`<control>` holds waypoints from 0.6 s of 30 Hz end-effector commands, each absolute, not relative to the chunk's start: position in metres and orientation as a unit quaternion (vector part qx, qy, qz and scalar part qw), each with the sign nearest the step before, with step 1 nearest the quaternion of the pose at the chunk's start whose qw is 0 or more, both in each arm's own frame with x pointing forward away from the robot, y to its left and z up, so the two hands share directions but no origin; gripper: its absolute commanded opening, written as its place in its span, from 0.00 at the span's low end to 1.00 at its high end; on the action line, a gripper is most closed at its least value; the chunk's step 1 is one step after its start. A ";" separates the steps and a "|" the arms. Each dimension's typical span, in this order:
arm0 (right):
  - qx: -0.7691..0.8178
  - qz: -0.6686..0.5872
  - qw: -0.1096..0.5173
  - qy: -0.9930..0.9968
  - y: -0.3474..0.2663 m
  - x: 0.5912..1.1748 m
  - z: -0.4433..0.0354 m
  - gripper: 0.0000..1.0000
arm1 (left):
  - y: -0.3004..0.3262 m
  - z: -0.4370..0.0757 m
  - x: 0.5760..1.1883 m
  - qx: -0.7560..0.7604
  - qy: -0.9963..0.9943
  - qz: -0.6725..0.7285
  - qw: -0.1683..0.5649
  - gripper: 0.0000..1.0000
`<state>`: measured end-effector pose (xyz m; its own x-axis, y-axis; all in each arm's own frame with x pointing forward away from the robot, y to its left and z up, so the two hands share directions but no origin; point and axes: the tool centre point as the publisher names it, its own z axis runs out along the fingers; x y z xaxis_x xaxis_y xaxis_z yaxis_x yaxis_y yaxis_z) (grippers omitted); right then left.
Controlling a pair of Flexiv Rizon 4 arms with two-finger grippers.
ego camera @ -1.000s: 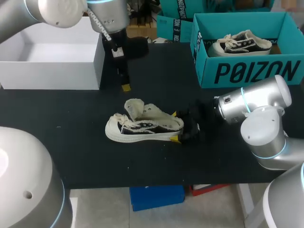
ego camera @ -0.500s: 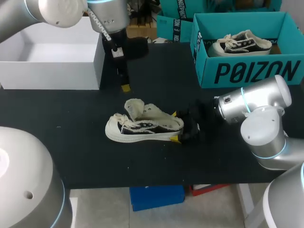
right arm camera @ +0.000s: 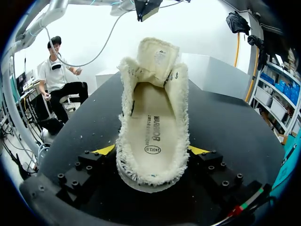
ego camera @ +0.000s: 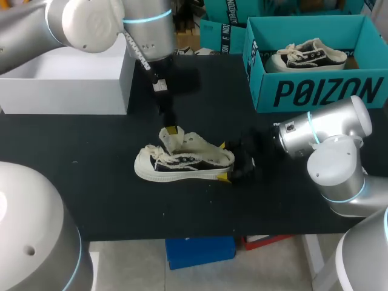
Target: Take the shoe out of the shoebox, open the shoe tongue, remove and reinsert the insole, then place the shoe into the shoebox
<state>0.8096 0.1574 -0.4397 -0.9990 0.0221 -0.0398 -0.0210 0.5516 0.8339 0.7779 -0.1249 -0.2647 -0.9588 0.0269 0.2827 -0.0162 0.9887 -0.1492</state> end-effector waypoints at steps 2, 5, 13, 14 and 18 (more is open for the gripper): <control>0.001 0.473 0.023 0.881 0.157 0.810 -0.444 0.00 | -0.147 -0.284 0.783 -0.016 -0.986 0.065 0.154 0.00; 0.001 0.473 0.023 0.881 0.157 0.810 -0.444 0.00 | -0.152 -0.291 0.787 -0.018 -0.985 0.066 0.159 0.00; 0.001 0.473 0.023 0.881 0.157 0.810 -0.444 0.00 | -0.158 -0.310 0.800 -0.012 -0.984 0.060 0.170 0.00; 0.001 0.473 0.023 0.881 0.157 0.810 -0.444 0.00 | -0.159 -0.313 0.800 -0.013 -0.983 0.060 0.172 0.00; 0.001 0.473 0.023 0.881 0.157 0.810 -0.444 0.00 | -0.161 -0.324 0.800 -0.013 -0.983 0.053 0.178 0.00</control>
<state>0.8096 0.1575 -0.4397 -0.9990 0.0221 -0.0398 -0.0210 0.5515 0.8339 0.7956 -0.1541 -0.3131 -0.9409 0.0427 0.3359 0.0043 0.9934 -0.1143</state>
